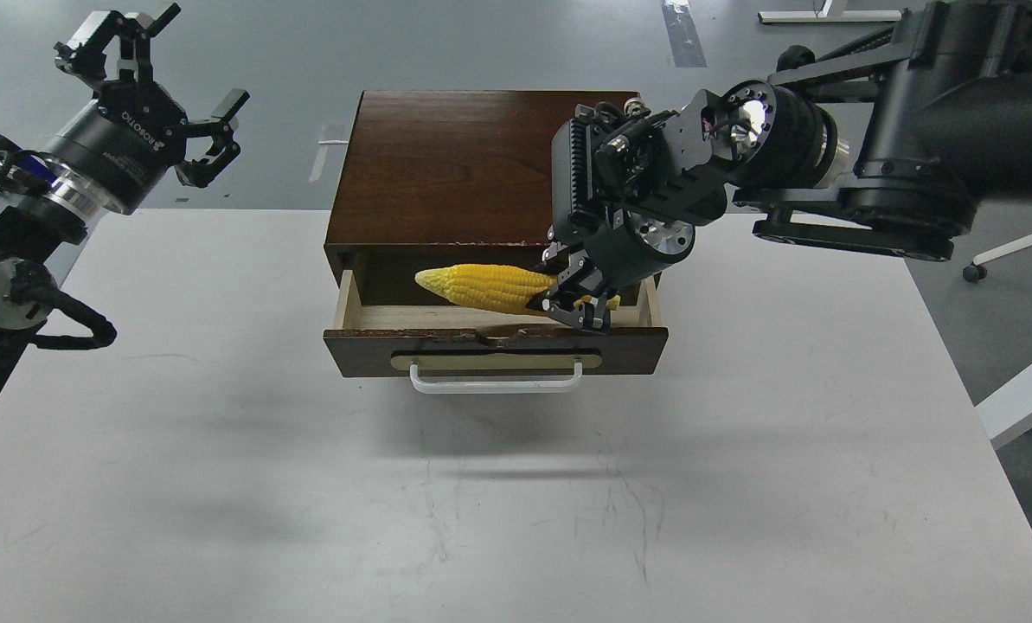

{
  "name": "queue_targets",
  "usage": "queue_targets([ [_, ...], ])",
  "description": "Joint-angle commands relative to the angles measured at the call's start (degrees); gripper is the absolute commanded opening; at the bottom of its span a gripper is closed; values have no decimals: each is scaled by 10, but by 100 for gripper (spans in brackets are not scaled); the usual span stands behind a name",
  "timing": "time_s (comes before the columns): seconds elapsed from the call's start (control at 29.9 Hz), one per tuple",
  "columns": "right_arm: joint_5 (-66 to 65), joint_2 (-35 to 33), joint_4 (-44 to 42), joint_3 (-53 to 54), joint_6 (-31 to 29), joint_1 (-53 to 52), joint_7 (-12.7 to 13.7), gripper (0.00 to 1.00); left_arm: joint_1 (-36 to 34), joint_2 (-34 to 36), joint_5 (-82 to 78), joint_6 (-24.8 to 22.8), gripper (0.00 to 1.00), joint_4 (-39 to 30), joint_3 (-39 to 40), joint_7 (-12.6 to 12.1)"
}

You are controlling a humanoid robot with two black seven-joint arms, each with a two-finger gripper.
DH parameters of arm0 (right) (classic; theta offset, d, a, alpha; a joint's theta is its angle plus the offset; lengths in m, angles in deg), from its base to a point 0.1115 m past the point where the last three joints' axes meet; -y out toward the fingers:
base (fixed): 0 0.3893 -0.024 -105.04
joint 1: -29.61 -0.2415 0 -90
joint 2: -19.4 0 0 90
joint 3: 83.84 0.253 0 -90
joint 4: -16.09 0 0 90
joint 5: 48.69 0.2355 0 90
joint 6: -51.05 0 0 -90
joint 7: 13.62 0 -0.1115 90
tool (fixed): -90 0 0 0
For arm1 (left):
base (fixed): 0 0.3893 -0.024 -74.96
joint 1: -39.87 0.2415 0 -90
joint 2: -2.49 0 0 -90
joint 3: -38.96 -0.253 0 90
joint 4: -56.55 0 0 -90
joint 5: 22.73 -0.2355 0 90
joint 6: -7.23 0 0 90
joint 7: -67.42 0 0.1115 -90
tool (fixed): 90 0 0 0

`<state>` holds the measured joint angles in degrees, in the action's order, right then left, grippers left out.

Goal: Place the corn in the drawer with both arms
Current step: 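Lower the corn cob into the drawer and open the right gripper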

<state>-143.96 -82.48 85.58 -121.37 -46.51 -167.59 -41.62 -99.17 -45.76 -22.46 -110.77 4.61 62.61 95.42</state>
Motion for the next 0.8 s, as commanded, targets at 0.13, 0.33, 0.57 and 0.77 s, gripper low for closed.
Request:
queue_targets([
  [0.13, -1, 1, -1, -4, 0, 7, 0, 33, 0, -1, 0, 0, 98, 1, 0, 0],
  [0.33, -1, 3, -1, -5, 0, 8, 0, 36, 0, 0, 0, 0, 98, 1, 0, 0],
  [0.57, 0, 3, -1, -6, 1, 7, 0, 41, 0, 0, -1, 0, 98, 1, -1, 0],
  [0.77, 0, 3, -1, -6, 0, 7, 0, 41, 0, 1, 0, 0, 98, 1, -1, 0],
])
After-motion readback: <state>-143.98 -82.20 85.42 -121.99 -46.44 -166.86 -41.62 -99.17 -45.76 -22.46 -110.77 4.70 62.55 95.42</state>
